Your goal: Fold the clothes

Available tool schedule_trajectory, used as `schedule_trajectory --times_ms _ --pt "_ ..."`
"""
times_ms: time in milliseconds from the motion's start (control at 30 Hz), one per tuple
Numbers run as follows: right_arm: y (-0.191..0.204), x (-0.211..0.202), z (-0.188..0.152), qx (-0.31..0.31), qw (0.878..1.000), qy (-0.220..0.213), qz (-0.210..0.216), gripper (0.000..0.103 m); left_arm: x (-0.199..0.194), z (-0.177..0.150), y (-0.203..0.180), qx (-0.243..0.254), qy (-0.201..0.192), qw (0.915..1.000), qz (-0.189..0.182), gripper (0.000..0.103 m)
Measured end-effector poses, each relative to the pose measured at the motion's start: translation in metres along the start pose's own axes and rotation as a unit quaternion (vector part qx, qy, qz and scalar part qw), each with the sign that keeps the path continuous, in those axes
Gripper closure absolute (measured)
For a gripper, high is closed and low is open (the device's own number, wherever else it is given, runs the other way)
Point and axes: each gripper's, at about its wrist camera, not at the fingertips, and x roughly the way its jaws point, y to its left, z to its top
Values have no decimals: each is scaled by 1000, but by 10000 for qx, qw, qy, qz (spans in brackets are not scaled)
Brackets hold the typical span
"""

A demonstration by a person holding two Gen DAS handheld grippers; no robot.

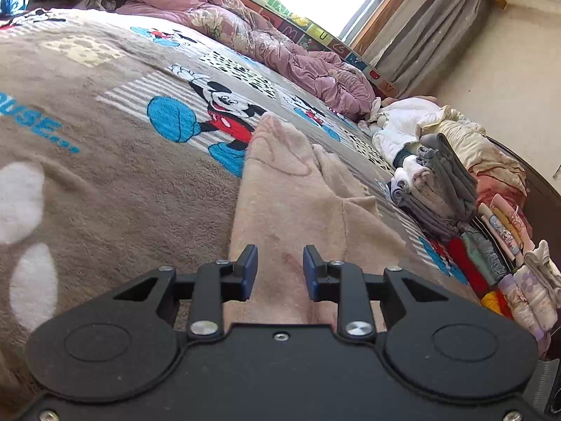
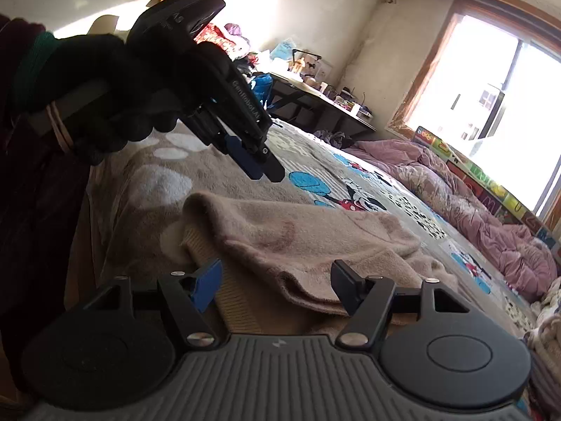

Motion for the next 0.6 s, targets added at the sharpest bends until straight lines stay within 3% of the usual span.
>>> schedule_trajectory --times_ms 67,167,200,233,267,367,433,500,600 --pt "7 10 6 -529 9984 169 121 57 1 2 3 -84 -67 9999 -120 78" --pt "0 27 18 -921 9945 403 306 60 0 5 2 -85 -146 9991 -397 78" --pt "-3 33 21 -983 9924 577 461 66 2 5 1 -45 -97 9989 -456 78" --pt "-6 36 22 -1057 9904 676 580 88 4 3 -1 4 -13 9988 -492 78" --pt "-9 36 23 -1134 9883 750 686 91 8 2 -2 59 129 9986 -510 78" --pt "-15 29 23 -1236 9846 864 886 91 27 -8 -6 315 822 9956 -308 78" --pt "-11 26 19 -1194 9830 984 989 91 29 -8 -6 319 915 9946 -368 77" --pt "-1 23 12 -1362 9793 1122 987 91 23 -6 -4 239 850 9944 -577 74" --pt "-13 -11 9 -638 9912 781 852 88 0 -3 -20 812 409 9926 -799 73"
